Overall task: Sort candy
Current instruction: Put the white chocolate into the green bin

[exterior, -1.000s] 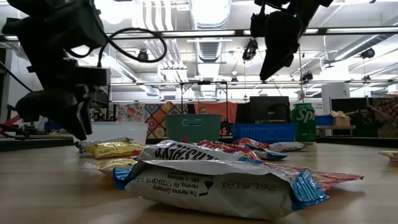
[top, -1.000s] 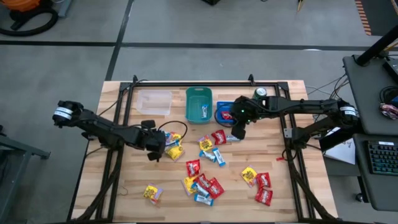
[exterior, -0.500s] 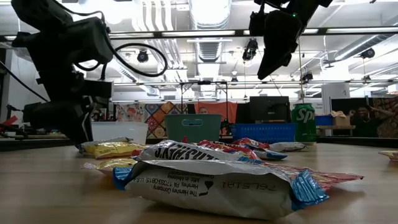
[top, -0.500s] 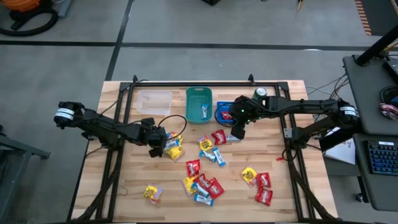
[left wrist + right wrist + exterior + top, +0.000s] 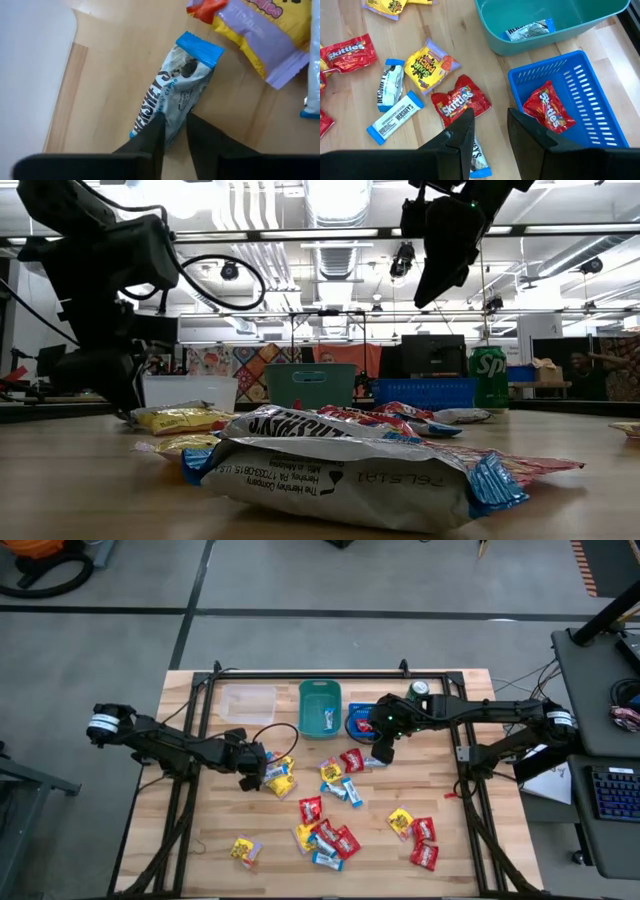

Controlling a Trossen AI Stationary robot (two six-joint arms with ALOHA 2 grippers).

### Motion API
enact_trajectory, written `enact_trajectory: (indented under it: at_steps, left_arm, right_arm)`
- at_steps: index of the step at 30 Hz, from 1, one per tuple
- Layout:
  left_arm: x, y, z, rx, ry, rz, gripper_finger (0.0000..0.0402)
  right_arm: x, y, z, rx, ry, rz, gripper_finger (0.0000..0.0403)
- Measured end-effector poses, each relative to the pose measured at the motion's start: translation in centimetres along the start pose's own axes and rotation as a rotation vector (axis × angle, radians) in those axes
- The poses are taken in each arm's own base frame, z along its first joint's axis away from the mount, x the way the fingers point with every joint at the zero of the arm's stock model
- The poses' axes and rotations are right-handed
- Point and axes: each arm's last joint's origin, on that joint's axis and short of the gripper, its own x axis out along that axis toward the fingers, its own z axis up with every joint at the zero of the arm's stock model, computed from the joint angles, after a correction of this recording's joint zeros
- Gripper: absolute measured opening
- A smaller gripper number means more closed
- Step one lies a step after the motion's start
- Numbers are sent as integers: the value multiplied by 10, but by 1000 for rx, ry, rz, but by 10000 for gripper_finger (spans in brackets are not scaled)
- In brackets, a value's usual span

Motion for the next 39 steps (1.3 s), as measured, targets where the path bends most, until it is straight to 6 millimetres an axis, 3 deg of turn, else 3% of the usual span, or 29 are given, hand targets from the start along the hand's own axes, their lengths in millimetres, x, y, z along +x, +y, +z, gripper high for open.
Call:
enact_trajectory:
  at_steps: [4, 11, 21, 25, 29, 39]
  left_arm:
    - [-1, -1, 1, 0, 8, -18, 6]
    - [-12, -1, 9, -8, 19, -96, 1]
    - [-54, 12, 24, -42, -94, -143, 0]
    - [-61, 16, 23, -36, -137, -164, 2]
    - [-57, 15, 20, -29, -114, -192, 35]
    - [-28, 5, 15, 18, -18, -79, 185]
  right_arm:
    - [0, 0, 0, 0, 1, 0, 109]
    - [0, 0, 0, 0, 1, 1, 109]
    - [0, 3, 0, -10, 9, 63, 109]
    - [1, 7, -2, -22, 14, 84, 109]
    - [1, 11, -2, -37, 16, 94, 109]
    - [0, 19, -4, -62, 18, 111, 109]
